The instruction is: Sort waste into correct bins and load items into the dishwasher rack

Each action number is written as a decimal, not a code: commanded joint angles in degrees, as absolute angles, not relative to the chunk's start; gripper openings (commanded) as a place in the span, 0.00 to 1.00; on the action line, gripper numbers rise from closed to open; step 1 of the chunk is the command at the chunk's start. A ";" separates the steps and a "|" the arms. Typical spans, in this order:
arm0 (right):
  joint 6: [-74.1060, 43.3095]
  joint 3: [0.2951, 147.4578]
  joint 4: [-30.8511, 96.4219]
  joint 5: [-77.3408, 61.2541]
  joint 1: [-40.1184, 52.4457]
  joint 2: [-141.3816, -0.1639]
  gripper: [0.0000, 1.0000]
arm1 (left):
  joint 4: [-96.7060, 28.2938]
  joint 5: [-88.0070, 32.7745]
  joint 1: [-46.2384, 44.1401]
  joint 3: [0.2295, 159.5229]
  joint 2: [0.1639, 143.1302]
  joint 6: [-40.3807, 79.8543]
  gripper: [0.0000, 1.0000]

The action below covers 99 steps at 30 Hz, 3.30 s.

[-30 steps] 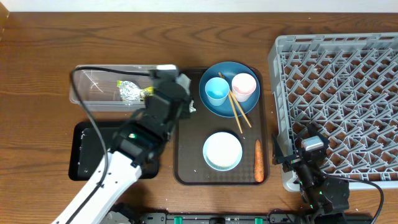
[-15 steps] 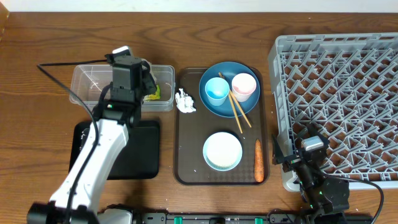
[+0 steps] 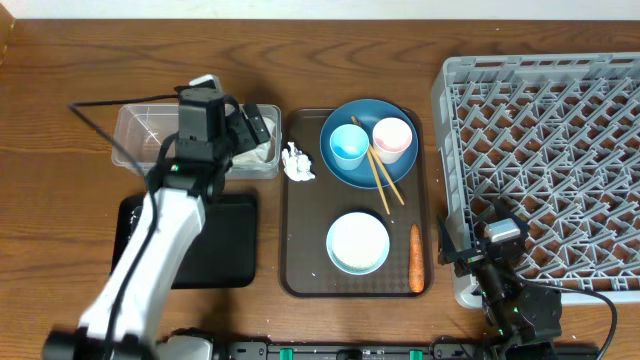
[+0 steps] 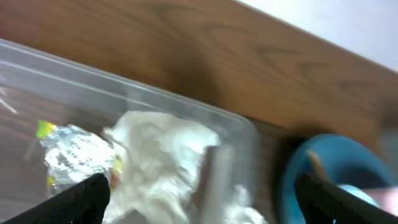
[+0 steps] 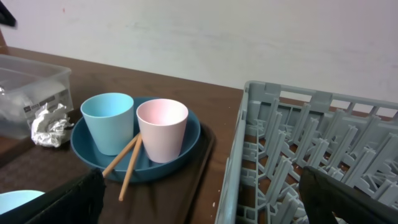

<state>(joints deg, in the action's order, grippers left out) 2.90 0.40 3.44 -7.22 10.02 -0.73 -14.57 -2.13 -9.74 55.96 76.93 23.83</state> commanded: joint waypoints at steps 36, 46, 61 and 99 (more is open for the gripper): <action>2.20 0.32 3.66 -7.31 9.67 -0.49 1.00 | -13.56 21.93 -31.64 56.86 98.94 63.77 0.89; 2.20 0.32 3.66 -7.31 9.67 -0.49 0.99 | -12.27 21.93 -31.57 56.84 101.73 64.16 0.79; 2.20 0.32 3.66 -7.31 9.67 -0.49 0.99 | -14.59 21.69 -31.57 56.86 100.99 63.48 0.06; 2.20 0.32 3.66 -7.31 9.67 -0.49 0.99 | -17.89 15.25 -13.58 57.63 80.25 36.29 0.81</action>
<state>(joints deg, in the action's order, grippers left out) 2.90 0.40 3.44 -7.22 10.02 -0.73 -17.82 18.28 -13.28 56.80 84.29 44.27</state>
